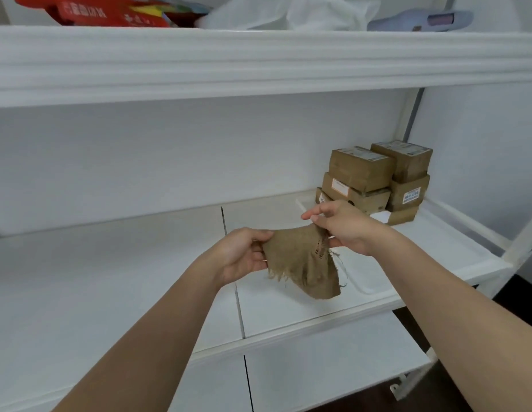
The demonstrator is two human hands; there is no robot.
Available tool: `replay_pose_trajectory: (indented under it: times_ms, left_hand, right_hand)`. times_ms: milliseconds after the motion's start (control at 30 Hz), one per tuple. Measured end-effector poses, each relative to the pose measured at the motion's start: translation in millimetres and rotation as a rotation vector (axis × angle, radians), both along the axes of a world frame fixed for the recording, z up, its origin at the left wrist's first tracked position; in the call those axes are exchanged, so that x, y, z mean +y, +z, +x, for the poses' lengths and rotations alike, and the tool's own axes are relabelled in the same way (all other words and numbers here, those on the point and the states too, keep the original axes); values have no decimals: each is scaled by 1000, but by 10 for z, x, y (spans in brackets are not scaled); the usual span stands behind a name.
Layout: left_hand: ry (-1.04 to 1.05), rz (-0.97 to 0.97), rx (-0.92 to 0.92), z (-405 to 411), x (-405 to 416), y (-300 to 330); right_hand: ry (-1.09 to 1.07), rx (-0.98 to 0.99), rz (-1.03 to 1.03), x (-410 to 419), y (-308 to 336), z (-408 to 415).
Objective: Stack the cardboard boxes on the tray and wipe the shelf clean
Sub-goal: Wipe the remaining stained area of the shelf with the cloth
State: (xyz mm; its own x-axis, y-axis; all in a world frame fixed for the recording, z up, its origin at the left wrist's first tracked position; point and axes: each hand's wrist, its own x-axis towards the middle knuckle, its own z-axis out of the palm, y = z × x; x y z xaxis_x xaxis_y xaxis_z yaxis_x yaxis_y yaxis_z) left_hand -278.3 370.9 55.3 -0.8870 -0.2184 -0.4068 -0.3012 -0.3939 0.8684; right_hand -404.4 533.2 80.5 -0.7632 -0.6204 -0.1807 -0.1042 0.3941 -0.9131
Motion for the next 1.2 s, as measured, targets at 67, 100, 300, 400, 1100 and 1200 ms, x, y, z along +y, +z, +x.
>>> replay_pose_trajectory:
  times_ms: [67,100,300,400,1100,1200]
  left_hand:
    - [63,-4,26,-59,-21,20]
    - [97,-25,29,-101,-27,26]
    - [320,-35,66,-414,31,19]
    - [386,-38,85,-567,112,-11]
    - [230,-784,-336,-703,380,198]
    - [-16,-629,-319,-588,303,311]
  right_hand:
    - [27,-20,-13,-5,33,-85]
    - [44,-20,-7,-2,42,-141]
    - [93,-33,19,116,110,-494]
    - [114,3,29,197,107,-699]
    - [559,586,444,275,89,-1363]
    - [672,514,523,301,163,-1354]
